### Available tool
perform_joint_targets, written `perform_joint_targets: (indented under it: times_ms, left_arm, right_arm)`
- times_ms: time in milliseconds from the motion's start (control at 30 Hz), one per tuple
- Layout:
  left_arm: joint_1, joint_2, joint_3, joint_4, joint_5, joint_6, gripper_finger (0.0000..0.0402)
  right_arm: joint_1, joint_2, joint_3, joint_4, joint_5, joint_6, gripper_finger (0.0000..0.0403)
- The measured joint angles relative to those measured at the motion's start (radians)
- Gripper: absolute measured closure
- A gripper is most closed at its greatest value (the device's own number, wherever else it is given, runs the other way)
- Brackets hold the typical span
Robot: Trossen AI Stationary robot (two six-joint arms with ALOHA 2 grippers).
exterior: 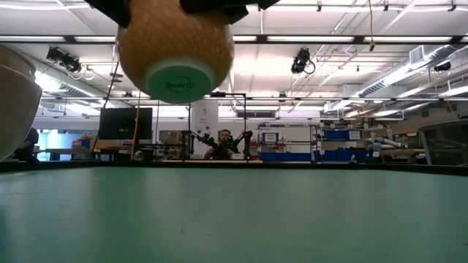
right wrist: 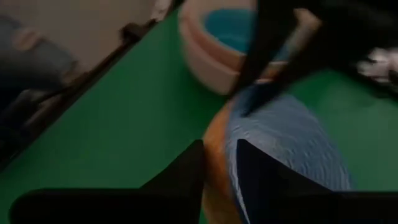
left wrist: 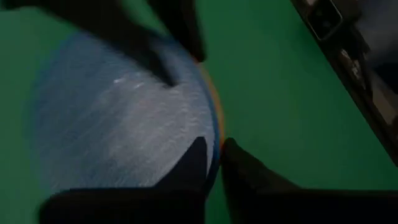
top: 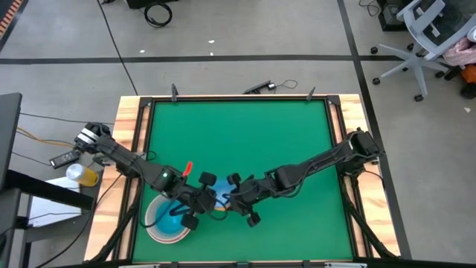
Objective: Nest bowls inside each other
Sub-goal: Stack the blue patterned bowl on top of the blue bowl
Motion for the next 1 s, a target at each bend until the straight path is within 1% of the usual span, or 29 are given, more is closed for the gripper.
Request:
perform_joint_targets:
  times_ms: [33,100,200,233,333,400,500,567,667,800,900,1000]
  left_arm:
    - [0.0,0.0,0.007,-0.014,0.004,0.007,0.0382]
    - [0.0,-0.002,0.022,-0.062,-0.006,-0.017,0.0389]
    - [-0.018,0.0,0.051,-0.249,-0.055,-0.107,0.0391]
    - [-0.035,0.001,0.073,-0.315,-0.085,-0.136,0.0392]
    - [-0.105,-0.005,0.134,-0.487,-0.183,-0.255,0.0395]
    - [-0.155,-0.003,0.165,-0.573,-0.195,-0.326,0.0395]
    - [-0.246,-0.003,0.218,-0.602,-0.203,-0.438,0.0396]
    - [-0.318,-0.005,0.236,-0.604,-0.194,-0.524,0.0397]
    - [-0.428,0.001,0.237,-0.602,-0.146,-0.654,0.0397]
    - [-0.552,0.024,0.213,-0.604,-0.148,-0.819,0.0397]
    - [-0.598,0.063,0.18,-0.593,-0.173,-0.904,0.0396]
    - [-0.607,0.116,0.149,-0.561,-0.182,-0.934,0.0396]
  right_arm:
    - [0.0,-0.007,0.0,0.003,0.023,0.013,0.0299]
    - [0.007,-0.035,0.0,0.005,0.087,0.061,0.0289]
    - [0.029,-0.099,0.002,0.014,0.135,0.113,0.0277]
    - [0.038,-0.123,0.002,0.016,0.168,0.129,0.0275]
    - [0.059,-0.188,0.002,-0.015,0.324,0.16,0.0274]
    - [0.063,-0.221,0.002,-0.061,0.401,0.167,0.0274]
    - [0.064,-0.248,-0.013,-0.109,0.469,0.206,0.0274]
    - [0.064,-0.261,-0.05,-0.104,0.488,0.231,0.0274]
    - [0.057,-0.27,-0.128,-0.065,0.497,0.269,0.0274]
    - [0.043,-0.273,-0.23,0.042,0.487,0.322,0.0274]
    - [0.034,-0.273,-0.275,0.101,0.462,0.36,0.0274]
    - [0.033,-0.273,-0.287,0.125,0.451,0.375,0.0274]
